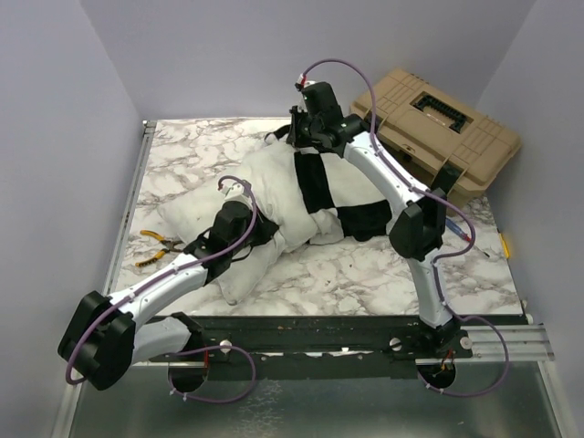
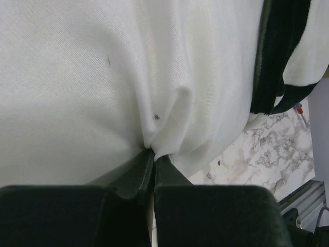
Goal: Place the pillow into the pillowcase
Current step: Stuff the pillow into the pillowcase.
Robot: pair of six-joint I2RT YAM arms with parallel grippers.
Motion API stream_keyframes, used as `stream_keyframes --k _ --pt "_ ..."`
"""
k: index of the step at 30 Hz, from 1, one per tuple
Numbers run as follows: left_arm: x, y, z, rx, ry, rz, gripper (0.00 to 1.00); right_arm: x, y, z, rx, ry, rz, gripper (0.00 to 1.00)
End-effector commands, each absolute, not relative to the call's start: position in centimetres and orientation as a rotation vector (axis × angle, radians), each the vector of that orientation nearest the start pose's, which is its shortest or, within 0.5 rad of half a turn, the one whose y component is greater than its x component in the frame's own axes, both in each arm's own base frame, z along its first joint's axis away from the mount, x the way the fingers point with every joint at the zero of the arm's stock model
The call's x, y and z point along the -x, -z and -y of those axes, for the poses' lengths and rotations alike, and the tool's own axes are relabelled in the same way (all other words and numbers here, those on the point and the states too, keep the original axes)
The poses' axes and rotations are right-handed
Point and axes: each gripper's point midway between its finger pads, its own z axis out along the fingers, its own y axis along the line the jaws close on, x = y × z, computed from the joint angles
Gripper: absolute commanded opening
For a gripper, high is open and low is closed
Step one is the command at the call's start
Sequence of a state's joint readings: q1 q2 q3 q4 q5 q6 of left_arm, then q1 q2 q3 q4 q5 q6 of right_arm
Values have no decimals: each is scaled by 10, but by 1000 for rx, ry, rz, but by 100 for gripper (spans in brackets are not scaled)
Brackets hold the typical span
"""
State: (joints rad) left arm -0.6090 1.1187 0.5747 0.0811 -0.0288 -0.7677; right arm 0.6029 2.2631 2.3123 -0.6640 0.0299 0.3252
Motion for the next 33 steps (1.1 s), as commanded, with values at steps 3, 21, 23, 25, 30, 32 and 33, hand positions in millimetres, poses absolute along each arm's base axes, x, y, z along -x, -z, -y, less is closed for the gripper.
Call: stream_keyframes --k 3,21,23,25,30,32,33 --pt "-287 -142 234 139 813 -2118 0 -423 -326 -414 488 -1135 -1991 2" --pt "-343 -224 226 272 760 -1910 0 -349 -205 -439 598 -1272 -2429 37" --pt "-346 -216 222 304 747 -1922 0 -364 -222 -426 587 -1113 -2382 61" --pt "-350 -207 218 328 734 -1940 0 -374 -232 -403 524 -939 -2357 75" --pt "-361 -192 211 370 722 -1979 0 -384 -232 -326 289 -676 -2348 84" --pt "-365 -190 207 392 713 -1986 0 -383 -214 -296 191 -642 -2392 84" --pt "-367 -189 205 407 711 -1987 0 -383 -207 -283 155 -630 -2407 83"
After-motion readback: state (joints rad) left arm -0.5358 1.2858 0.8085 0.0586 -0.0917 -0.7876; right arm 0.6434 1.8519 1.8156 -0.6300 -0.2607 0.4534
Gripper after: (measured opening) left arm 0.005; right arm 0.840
